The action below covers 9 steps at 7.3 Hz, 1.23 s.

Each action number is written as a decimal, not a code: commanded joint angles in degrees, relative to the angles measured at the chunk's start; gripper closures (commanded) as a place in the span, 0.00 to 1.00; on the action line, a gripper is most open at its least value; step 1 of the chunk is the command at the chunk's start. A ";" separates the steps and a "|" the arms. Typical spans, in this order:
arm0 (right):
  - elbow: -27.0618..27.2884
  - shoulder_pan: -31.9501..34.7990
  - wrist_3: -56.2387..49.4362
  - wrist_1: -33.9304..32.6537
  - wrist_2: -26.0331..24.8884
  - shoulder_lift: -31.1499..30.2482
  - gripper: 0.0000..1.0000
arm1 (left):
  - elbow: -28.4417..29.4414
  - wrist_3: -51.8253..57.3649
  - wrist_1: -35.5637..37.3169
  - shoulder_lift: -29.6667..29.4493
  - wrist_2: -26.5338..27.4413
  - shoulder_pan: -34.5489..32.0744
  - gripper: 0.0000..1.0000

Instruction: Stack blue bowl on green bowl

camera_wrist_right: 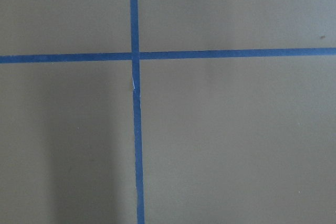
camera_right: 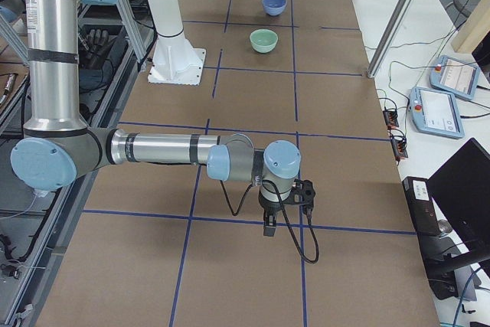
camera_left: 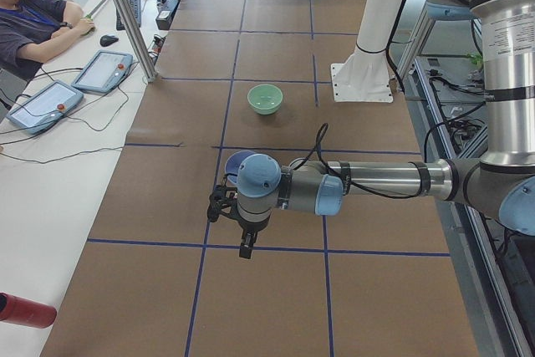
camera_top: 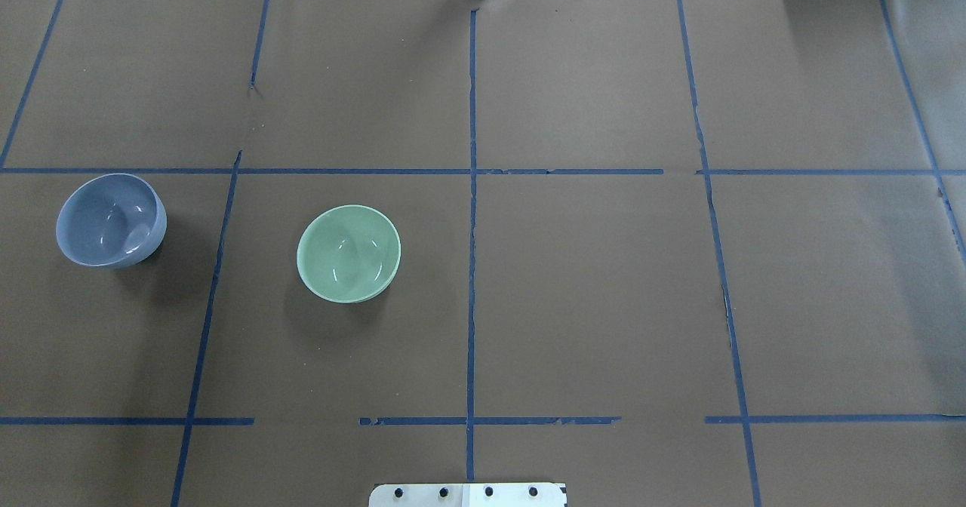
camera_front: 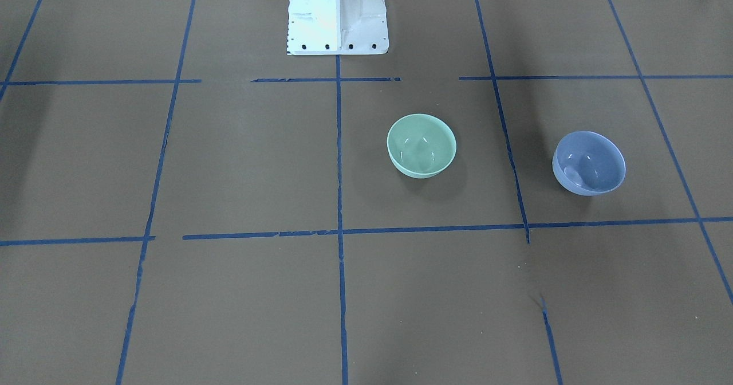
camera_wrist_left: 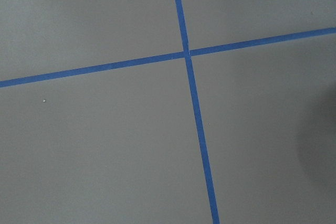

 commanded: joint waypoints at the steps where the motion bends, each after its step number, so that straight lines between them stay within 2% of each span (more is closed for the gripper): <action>1: 0.00 0.05 -0.02 0.00 0.00 -0.02 0.00 | -0.64 0.07 0.00 -0.17 0.02 0.00 0.00; 3: 0.00 -0.04 0.07 0.00 0.00 -0.02 0.00 | 2.24 -0.63 -0.35 -0.35 0.02 0.00 0.00; 5: 0.00 0.05 0.07 0.00 0.00 -0.02 0.00 | 1.55 -0.37 -0.43 -1.22 -0.06 0.26 0.00; 7: 0.00 0.05 -0.02 0.00 0.00 -0.02 0.00 | 1.38 -2.11 -9.09 -1.05 -0.06 2.44 0.00; 8: 0.00 0.05 -0.02 0.00 0.00 -0.02 0.00 | 1.03 -13.35 -10.88 -1.83 0.37 7.42 0.00; 9: 0.00 -0.04 0.07 0.00 0.00 -0.02 0.00 | 1.11 -22.77 -16.12 -2.45 0.55 13.04 0.00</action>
